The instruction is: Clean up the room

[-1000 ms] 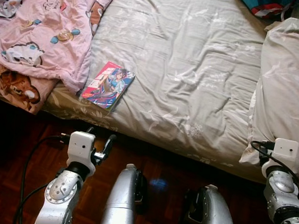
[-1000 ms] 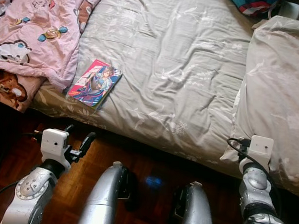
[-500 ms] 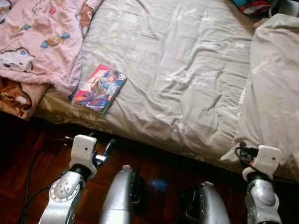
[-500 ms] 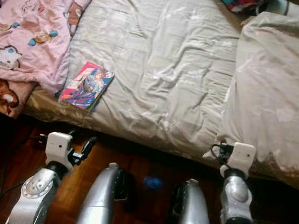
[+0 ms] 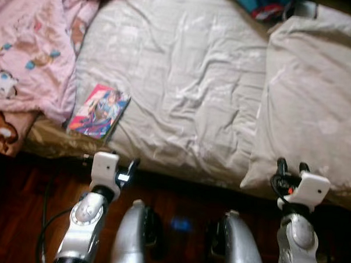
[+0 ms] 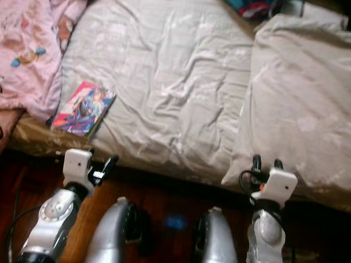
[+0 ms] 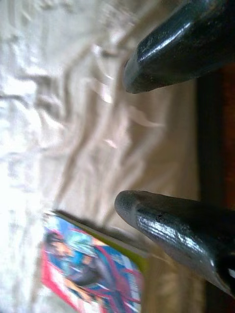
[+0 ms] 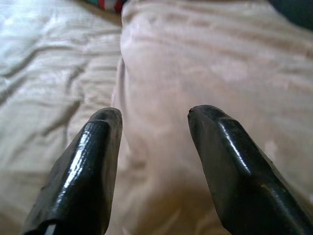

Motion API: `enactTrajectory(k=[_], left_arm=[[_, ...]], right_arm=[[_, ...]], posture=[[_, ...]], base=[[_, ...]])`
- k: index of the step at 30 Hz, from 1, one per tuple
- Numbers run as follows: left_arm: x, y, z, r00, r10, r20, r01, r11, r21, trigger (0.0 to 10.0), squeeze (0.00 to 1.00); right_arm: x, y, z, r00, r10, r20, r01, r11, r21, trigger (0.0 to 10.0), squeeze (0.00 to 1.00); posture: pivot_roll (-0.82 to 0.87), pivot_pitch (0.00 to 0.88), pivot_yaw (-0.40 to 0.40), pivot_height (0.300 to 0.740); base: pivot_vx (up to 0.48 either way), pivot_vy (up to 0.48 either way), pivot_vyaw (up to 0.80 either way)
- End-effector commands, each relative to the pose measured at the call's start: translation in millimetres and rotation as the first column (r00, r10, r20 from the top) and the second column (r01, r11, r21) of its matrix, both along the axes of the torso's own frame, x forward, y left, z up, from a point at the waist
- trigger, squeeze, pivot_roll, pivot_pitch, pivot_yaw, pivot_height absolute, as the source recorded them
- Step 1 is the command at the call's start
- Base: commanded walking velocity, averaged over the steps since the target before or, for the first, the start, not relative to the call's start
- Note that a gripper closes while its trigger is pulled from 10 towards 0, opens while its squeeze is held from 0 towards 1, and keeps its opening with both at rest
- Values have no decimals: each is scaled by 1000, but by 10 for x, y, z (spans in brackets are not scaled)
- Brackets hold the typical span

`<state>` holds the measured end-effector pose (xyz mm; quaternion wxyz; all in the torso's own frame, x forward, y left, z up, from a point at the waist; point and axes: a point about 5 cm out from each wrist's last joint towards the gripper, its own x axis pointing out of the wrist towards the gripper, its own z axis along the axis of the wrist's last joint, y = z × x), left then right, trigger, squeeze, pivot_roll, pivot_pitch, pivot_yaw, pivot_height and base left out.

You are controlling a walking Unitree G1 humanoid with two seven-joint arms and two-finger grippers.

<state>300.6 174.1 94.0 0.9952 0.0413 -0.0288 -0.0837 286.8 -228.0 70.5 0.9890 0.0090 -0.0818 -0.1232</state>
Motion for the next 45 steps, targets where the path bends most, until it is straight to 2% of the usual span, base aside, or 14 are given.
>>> enactTrajectory(k=[1,9,14,19,27,29,35,37,39,45], left_arm=[[-73,59,-151,999,23,-49,-22,1000,12,10000,0],[0,34,-162,999,37,-25,-37,999,2,10000,0],[10,25,-184,999,37,-24,-37,999,-1,10000,0],[6,49,-244,998,39,-39,-38,999,8,10000,0],[1,78,-311,997,44,-62,-44,999,16,10000,0],[-4,79,-347,996,44,-76,-43,999,16,10000,0],[-54,108,-515,987,64,-149,-64,998,7,10000,0],[-72,124,-576,981,72,-179,-72,997,9,10000,0],[-120,170,-705,964,100,-248,-102,995,5,10000,0],[-190,248,-845,935,135,-328,-137,990,17,10000,0]], right_arm=[[-68,14,-100,999,-6,-40,7,1000,19,10000,0],[4,68,-69,998,9,-60,-8,1000,18,10000,0],[28,94,-87,997,7,-81,-6,1000,13,10000,0],[-16,118,-211,990,7,-143,-3,1000,26,10000,0],[-40,117,-272,986,7,-169,-1,999,39,10000,0],[-44,118,-297,984,11,-180,-2,999,47,10000,0],[-122,96,-474,963,1,-269,13,999,51,10000,0],[-173,88,-566,949,2,-314,21,997,68,10000,0],[-288,58,-735,917,-1,-399,42,995,93,10000,0],[-391,20,-872,879,-10,-477,69,992,107,10000,0]], posture=[[40,260,32,644],[39,215,10,644],[38,212,10,664],[39,204,11,694],[40,188,11,724],[41,185,11,739],[40,165,8,739],[38,158,7,739],[43,151,6,739],[51,154,1,739]], base=[[0,0,0],[0,0,0],[0,0,0],[0,0,0],[0,0,0],[0,0,0],[0,0,0],[0,0,0],[0,0,0],[0,0,0]])
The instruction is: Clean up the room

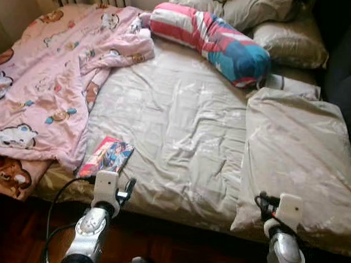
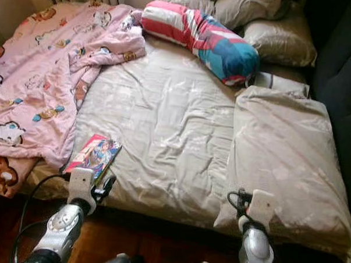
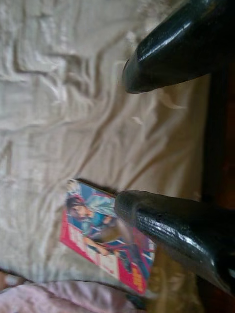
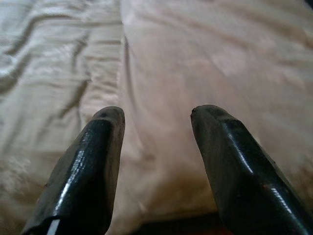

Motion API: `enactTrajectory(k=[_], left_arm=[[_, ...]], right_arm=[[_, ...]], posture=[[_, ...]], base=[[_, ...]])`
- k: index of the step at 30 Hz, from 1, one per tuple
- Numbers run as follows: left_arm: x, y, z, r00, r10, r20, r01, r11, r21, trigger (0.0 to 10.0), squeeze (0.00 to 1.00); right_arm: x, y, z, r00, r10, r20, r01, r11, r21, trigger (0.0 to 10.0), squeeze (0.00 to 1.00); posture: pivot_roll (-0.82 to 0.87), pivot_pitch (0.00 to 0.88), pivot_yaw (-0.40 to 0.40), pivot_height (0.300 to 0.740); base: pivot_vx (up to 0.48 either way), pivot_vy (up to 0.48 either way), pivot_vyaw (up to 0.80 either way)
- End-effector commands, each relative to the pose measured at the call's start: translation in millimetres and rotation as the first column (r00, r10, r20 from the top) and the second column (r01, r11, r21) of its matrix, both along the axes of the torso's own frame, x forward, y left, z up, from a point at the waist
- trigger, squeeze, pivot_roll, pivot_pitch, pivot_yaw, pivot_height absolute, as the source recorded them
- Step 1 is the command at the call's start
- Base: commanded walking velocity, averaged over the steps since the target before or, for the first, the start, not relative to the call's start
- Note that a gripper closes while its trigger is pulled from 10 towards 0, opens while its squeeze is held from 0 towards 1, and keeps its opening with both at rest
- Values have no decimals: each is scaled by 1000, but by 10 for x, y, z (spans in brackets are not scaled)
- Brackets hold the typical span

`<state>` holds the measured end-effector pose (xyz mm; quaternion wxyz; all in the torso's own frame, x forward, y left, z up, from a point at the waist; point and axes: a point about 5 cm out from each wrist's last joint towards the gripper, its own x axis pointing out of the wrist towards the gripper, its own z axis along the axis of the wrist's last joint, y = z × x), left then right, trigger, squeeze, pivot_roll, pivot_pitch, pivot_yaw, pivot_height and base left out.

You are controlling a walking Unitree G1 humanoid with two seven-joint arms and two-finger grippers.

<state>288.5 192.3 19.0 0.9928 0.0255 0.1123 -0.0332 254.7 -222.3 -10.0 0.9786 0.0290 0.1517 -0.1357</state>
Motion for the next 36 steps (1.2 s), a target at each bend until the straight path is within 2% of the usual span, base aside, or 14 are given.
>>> enactTrajectory(k=[1,8,14,17,23,27,33,36], left_arm=[[-76,76,-109,997,31,-66,-31,1000,3,10000,0],[-133,80,-252,985,42,-169,-39,999,21,10000,0],[-328,60,-488,945,55,-322,-39,998,57,10000,0],[-395,59,-554,929,68,-364,-49,997,59,10000,0],[-474,66,-626,907,74,-414,-45,996,78,10000,0],[-503,85,-649,898,80,-432,-47,995,86,10000,0],[-584,129,-701,882,93,-462,-51,993,103,10000,0],[-622,107,-727,879,87,-469,-46,994,97,10000,0]], right_arm=[[-81,-35,-86,998,-21,-51,22,1000,21,10000,0],[-178,0,-253,982,-6,-191,14,999,41,10000,0],[-265,110,-369,962,42,-268,-21,997,79,10000,0],[-289,123,-399,954,36,-296,-11,996,85,10000,0],[-444,116,-517,924,21,-381,19,995,102,10000,0],[-508,127,-557,914,29,-404,12,995,98,10000,0],[-685,171,-663,887,49,-460,1,994,107,10000,0],[-751,186,-697,870,90,-486,-55,995,85,10000,0]], posture=[[52,155,1,739],[53,162,5,739],[43,161,7,740],[42,165,8,740],[47,178,5,740],[49,184,6,740],[44,203,6,740],[46,209,-10,740]], base=[[0,0,0],[0,0,0],[0,0,0],[0,0,0],[0,0,0],[0,0,0],[0,0,0],[0,0,0]])
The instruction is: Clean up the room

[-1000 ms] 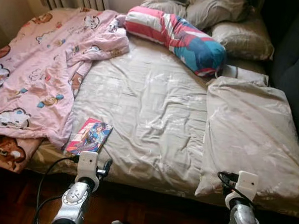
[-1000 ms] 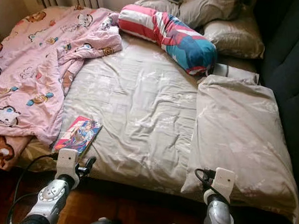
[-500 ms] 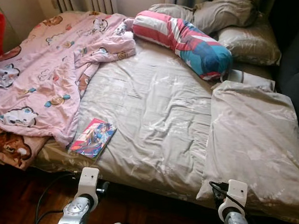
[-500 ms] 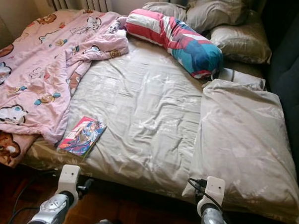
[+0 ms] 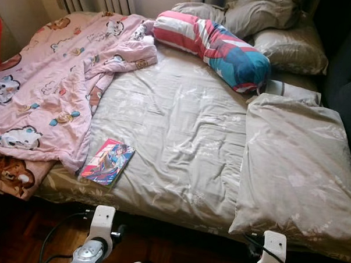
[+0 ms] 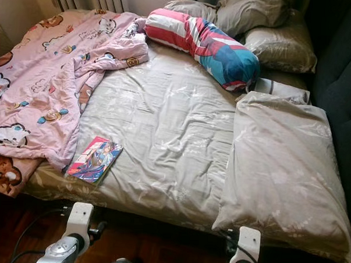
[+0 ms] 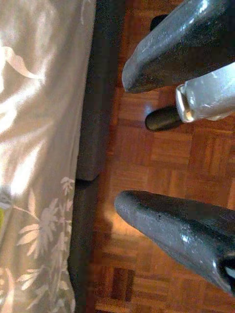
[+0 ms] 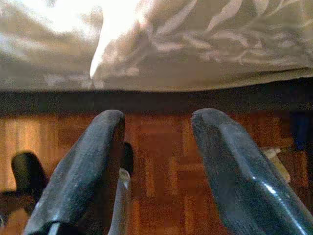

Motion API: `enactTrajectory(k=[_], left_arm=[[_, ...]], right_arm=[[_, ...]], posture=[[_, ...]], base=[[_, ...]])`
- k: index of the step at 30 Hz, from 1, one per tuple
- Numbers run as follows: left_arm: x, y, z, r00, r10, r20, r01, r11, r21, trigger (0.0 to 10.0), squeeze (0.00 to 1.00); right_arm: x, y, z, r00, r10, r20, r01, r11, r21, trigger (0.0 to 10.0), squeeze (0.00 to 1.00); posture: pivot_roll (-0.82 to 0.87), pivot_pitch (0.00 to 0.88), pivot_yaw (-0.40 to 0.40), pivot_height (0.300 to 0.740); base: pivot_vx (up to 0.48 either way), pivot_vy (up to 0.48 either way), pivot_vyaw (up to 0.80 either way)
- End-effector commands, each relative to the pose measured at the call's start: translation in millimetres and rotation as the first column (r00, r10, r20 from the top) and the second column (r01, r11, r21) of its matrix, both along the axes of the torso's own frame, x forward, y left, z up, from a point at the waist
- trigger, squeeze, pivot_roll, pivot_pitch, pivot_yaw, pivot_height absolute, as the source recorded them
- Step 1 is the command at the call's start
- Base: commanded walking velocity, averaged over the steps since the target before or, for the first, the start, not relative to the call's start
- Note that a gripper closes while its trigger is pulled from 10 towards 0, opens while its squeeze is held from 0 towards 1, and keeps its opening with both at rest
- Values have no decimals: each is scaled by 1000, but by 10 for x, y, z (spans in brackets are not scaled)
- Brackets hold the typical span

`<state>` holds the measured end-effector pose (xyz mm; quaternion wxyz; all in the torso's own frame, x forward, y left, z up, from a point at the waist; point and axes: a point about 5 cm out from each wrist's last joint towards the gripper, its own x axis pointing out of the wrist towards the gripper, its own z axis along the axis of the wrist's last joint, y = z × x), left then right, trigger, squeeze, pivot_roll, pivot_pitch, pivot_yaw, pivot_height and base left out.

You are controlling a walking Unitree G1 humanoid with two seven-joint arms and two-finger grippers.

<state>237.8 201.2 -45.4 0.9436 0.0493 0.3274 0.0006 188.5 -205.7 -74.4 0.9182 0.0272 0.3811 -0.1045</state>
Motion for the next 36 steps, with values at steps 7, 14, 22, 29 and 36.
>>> enactTrajectory(k=[7,14,22,29,36], left_arm=[[-210,-6,-147,997,11,-82,-12,1000,-10,10000,0],[-255,6,-173,995,2,-99,-2,1000,-4,10000,0],[-274,35,-181,994,5,-110,-4,1000,2,10000,0],[-285,33,-189,993,7,-115,-6,1000,4,10000,0],[-337,51,-219,990,7,-139,-6,1000,13,10000,0]], right_arm=[[-86,6,-50,998,41,-47,-42,999,-8,10000,0],[-29,50,-29,999,40,-30,-40,999,-2,10000,0],[-35,37,-33,999,9,-40,-10,1000,-23,10000,0],[-5,48,-21,999,18,-36,-19,1000,-24,10000,0],[2,109,-26,998,58,-40,-60,997,-38,10000,0]], posture=[[43,224,-15,740],[47,216,-17,740],[61,192,1,740],[69,177,2,740],[69,171,1,740]], base=[[0,0,0],[0,0,0],[0,0,0],[0,0,-643],[0,191,0]])
